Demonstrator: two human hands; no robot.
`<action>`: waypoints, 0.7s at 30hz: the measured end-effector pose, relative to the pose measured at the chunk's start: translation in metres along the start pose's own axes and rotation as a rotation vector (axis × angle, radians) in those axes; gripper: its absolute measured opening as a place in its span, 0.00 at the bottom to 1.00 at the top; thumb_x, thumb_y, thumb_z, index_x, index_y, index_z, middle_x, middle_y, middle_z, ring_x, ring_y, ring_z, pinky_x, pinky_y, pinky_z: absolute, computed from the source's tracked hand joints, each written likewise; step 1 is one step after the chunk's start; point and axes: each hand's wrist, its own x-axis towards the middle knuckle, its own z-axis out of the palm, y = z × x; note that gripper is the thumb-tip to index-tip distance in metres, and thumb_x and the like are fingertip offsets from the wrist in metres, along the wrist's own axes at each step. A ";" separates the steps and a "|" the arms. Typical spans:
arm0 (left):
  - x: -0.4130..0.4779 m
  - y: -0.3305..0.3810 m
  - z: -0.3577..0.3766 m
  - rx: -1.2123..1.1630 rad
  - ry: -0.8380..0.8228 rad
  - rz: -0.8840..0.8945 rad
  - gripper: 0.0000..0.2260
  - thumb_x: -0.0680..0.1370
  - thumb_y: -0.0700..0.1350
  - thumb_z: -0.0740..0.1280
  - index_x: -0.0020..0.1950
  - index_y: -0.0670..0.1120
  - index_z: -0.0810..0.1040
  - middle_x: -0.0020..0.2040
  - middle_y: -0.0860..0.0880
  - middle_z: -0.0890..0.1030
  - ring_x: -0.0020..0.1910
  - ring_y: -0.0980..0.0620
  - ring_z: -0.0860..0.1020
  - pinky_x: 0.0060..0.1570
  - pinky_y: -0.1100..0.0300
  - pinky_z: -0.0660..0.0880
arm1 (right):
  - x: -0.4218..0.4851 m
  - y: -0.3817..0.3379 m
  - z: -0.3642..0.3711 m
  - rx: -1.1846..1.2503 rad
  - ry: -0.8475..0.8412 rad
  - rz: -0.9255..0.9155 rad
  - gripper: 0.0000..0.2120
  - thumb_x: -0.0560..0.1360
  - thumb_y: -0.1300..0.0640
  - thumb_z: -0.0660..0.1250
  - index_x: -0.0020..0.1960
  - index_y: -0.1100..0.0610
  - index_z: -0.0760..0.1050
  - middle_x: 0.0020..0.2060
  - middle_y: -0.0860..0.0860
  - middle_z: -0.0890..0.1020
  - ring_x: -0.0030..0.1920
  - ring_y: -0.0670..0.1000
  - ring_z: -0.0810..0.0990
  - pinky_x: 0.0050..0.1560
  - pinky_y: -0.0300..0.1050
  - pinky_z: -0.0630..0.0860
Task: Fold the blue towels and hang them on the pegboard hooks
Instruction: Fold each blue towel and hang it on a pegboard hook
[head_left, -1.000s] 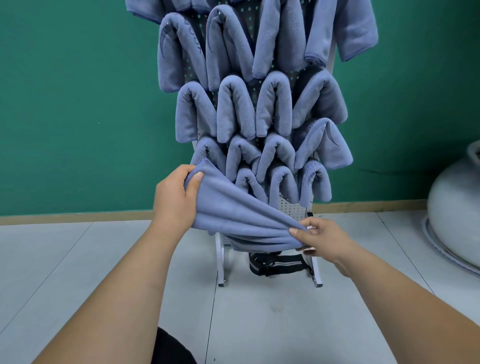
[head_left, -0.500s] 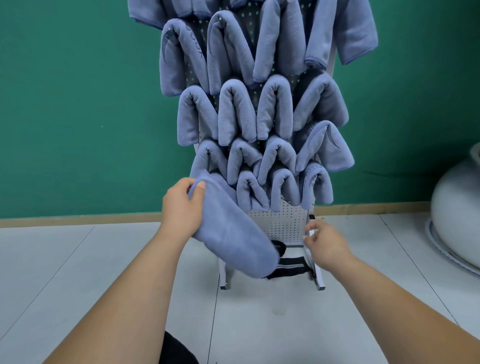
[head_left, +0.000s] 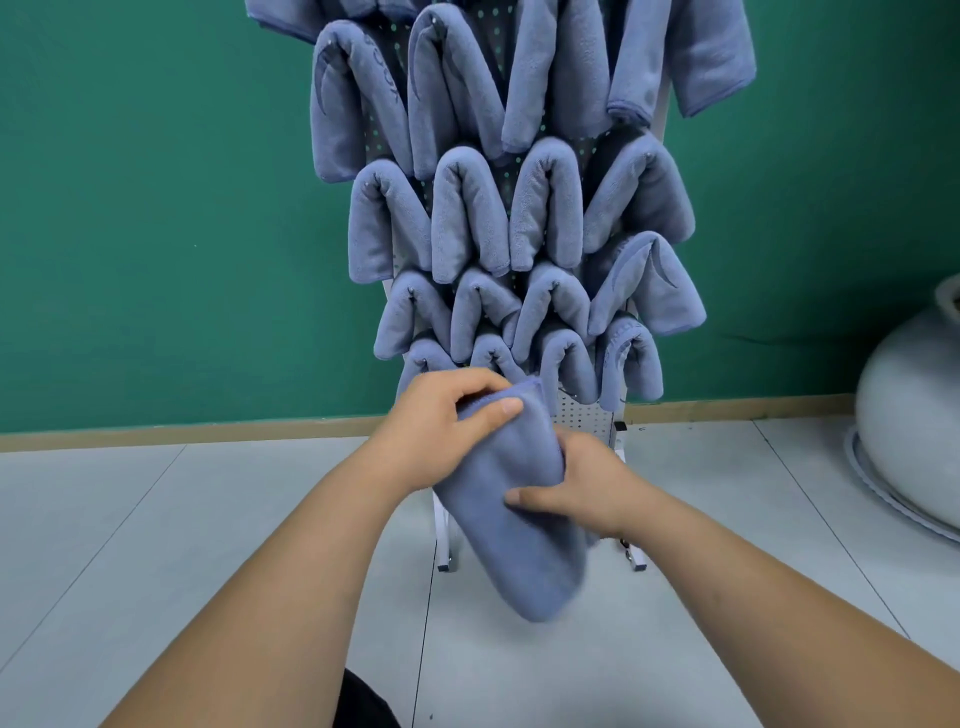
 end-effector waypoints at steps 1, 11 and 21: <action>0.000 -0.005 -0.005 -0.010 0.069 -0.023 0.04 0.83 0.50 0.70 0.53 0.54 0.85 0.47 0.59 0.86 0.50 0.58 0.82 0.52 0.64 0.76 | 0.000 0.008 -0.007 -0.067 -0.041 0.033 0.17 0.69 0.47 0.83 0.53 0.47 0.81 0.44 0.41 0.87 0.44 0.37 0.84 0.45 0.37 0.80; -0.005 -0.077 -0.027 -0.177 0.496 -0.482 0.09 0.85 0.52 0.65 0.50 0.50 0.80 0.47 0.49 0.84 0.45 0.51 0.79 0.45 0.54 0.75 | -0.003 0.070 -0.061 0.050 0.005 0.169 0.06 0.76 0.51 0.78 0.50 0.53 0.86 0.45 0.51 0.89 0.47 0.52 0.85 0.59 0.52 0.80; 0.014 -0.066 0.000 -0.477 0.653 -0.660 0.15 0.85 0.55 0.64 0.50 0.43 0.79 0.45 0.50 0.79 0.43 0.50 0.72 0.46 0.52 0.71 | 0.000 0.014 -0.074 0.433 0.625 0.079 0.10 0.82 0.48 0.69 0.50 0.54 0.80 0.39 0.45 0.84 0.36 0.42 0.79 0.40 0.42 0.73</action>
